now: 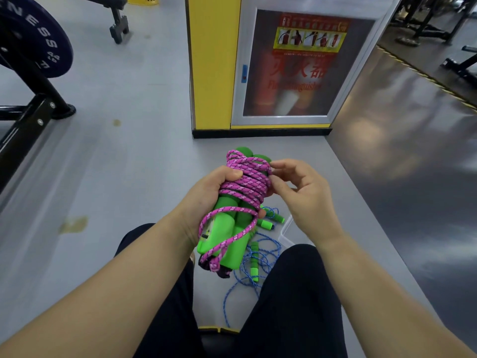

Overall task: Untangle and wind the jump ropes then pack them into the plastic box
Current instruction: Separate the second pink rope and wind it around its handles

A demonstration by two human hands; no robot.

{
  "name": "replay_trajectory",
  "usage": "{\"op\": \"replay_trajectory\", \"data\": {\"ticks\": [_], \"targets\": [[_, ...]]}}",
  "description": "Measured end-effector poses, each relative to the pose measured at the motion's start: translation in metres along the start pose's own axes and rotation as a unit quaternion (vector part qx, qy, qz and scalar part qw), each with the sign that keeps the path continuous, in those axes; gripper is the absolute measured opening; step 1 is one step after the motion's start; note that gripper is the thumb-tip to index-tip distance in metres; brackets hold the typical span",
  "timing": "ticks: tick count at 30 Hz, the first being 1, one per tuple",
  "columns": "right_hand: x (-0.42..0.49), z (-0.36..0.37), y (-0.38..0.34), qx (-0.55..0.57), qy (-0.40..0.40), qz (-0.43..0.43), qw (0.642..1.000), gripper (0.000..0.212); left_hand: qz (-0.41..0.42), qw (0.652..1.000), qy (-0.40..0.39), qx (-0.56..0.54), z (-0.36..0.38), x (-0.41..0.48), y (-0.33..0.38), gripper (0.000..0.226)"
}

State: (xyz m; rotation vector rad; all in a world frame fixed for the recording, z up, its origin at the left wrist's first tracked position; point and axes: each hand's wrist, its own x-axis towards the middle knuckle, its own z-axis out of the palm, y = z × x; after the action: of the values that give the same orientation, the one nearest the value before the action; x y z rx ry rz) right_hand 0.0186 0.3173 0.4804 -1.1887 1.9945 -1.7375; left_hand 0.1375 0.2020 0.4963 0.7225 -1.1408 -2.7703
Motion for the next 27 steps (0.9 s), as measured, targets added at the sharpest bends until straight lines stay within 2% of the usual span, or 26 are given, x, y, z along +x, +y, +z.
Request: {"op": "replay_trajectory", "data": {"ticks": [3,7,9,12,14,17,20,22,24,27], "targets": [[0.001,-0.002,-0.006,-0.001,-0.003,-0.023,1.0,0.023,-0.019,0.999,-0.025,-0.001,0.0,0.002,0.002,0.067],[0.005,-0.006,-0.008,-0.001,-0.025,0.009,1.0,0.016,-0.043,0.998,-0.046,0.001,-0.001,0.003,0.001,0.064],[0.01,-0.011,-0.008,-0.051,-0.046,0.01,0.998,0.015,-0.052,0.998,-0.04,0.014,-0.002,0.004,0.0,0.061],[0.014,-0.01,-0.006,-0.191,-0.098,-0.047,0.976,0.012,-0.054,0.998,-0.019,0.022,-0.001,0.004,-0.003,0.056],[0.015,-0.006,-0.005,-0.215,-0.098,-0.08,0.968,0.01,-0.046,0.999,-0.006,0.012,0.002,0.005,-0.003,0.052],[0.013,-0.006,-0.003,-0.188,-0.058,-0.098,0.976,0.006,-0.033,0.999,0.004,0.001,0.005,0.005,-0.002,0.053],[0.014,-0.008,-0.009,-0.11,-0.069,-0.01,0.992,0.014,-0.022,0.999,0.029,0.032,0.006,0.003,-0.002,0.042],[0.016,-0.008,-0.011,-0.102,-0.092,0.038,0.99,0.015,-0.014,0.997,0.045,0.064,0.005,0.003,-0.005,0.031],[0.017,-0.008,-0.012,-0.044,-0.096,0.078,0.991,0.013,-0.007,0.995,0.054,0.088,0.004,0.004,-0.008,0.039],[0.016,-0.007,-0.015,0.053,-0.053,0.119,0.99,0.013,0.002,0.993,0.051,0.108,0.002,0.005,-0.008,0.05]]}}
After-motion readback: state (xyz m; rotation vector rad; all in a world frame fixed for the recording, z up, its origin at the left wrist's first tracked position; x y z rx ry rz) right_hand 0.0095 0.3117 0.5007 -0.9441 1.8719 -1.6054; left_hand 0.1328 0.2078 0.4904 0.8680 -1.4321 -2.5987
